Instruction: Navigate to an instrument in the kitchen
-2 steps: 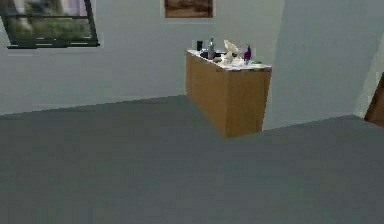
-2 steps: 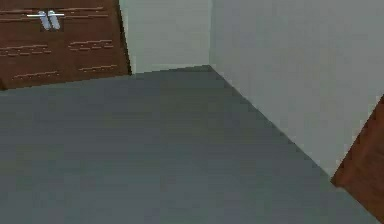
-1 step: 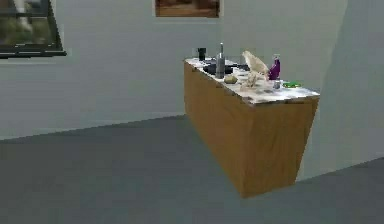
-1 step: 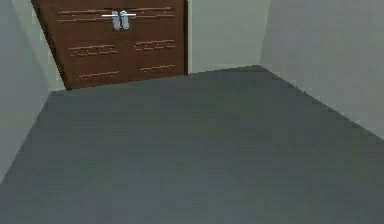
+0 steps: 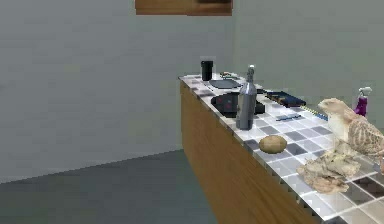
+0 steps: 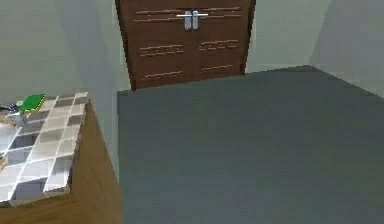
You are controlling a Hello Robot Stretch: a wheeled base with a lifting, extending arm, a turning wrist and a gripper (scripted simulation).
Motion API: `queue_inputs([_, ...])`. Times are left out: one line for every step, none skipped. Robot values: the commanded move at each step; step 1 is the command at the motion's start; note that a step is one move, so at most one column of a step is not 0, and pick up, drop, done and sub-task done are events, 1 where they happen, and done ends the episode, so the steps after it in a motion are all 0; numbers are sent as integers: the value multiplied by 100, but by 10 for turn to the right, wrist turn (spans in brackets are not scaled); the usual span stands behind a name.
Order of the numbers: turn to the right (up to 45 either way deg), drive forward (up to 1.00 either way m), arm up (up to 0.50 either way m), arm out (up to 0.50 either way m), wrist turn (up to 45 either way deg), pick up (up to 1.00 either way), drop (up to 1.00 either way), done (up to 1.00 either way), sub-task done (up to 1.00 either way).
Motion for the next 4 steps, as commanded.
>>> queue_inputs([-30,0,0,0,0,0,0,0,0])
queue_inputs([0,15,0,0,0,0,0,0,0])
queue_inputs([180,0,0,0,0,0,0,0,0])
queue_inputs([0,0,0,0,0,0,0,100,0])
